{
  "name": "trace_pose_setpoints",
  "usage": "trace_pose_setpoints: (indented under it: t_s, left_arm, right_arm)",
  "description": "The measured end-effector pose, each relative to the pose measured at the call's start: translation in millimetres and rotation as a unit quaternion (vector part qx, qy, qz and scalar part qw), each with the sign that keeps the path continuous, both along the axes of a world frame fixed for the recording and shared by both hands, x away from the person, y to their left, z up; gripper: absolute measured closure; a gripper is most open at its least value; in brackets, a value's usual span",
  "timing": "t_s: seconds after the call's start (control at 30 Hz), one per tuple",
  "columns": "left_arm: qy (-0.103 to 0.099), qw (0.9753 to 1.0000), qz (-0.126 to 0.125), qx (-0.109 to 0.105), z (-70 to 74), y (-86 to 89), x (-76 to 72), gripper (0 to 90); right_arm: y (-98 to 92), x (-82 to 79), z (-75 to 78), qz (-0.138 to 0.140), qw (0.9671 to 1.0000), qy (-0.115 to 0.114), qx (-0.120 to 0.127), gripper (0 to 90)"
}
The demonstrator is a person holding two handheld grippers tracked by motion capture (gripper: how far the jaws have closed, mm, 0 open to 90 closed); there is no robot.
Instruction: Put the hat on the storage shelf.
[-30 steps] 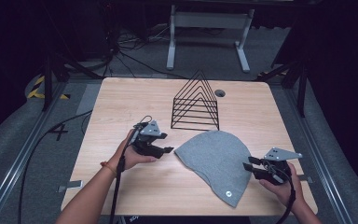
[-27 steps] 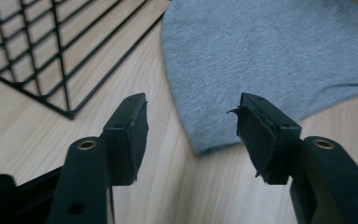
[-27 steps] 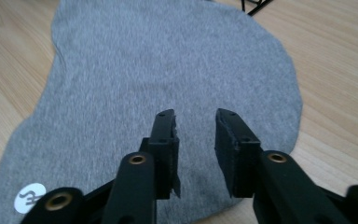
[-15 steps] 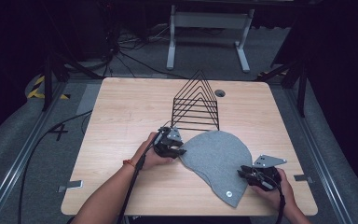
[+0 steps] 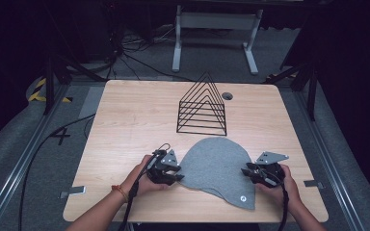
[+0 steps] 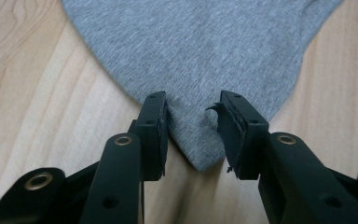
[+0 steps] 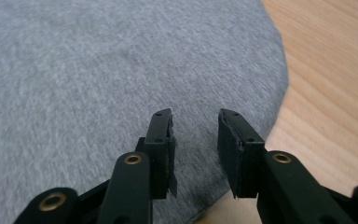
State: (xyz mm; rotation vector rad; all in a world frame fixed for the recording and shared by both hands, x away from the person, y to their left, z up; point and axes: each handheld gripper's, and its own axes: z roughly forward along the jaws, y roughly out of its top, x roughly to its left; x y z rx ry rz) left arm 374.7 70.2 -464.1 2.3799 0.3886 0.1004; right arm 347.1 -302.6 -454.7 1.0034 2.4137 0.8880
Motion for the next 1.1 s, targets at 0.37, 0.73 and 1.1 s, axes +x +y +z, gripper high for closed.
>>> trace_pose_setpoints:
  t_s: [0.37, 0.73, 1.1]
  left_arm:
    - [0.011, 0.9997, 0.021, 0.003, 0.2, 15.0, -31.3, 64.9]
    - [-0.027, 0.9958, 0.087, 0.003, 11.1, 25.2, -1.7, 46.5]
    - [-0.008, 0.9959, 0.089, -0.015, 9.2, -3.7, 54.7, 40.2]
  right_arm:
    - [22.4, 22.1, 0.0, 0.022, 0.9997, -0.002, -0.005, 69.5]
    - [19.5, 38.1, 16.6, -0.003, 0.9998, 0.016, 0.006, 60.6]
    - [23.6, 53.1, 6.6, -0.008, 0.9987, 0.049, -0.013, 43.3]
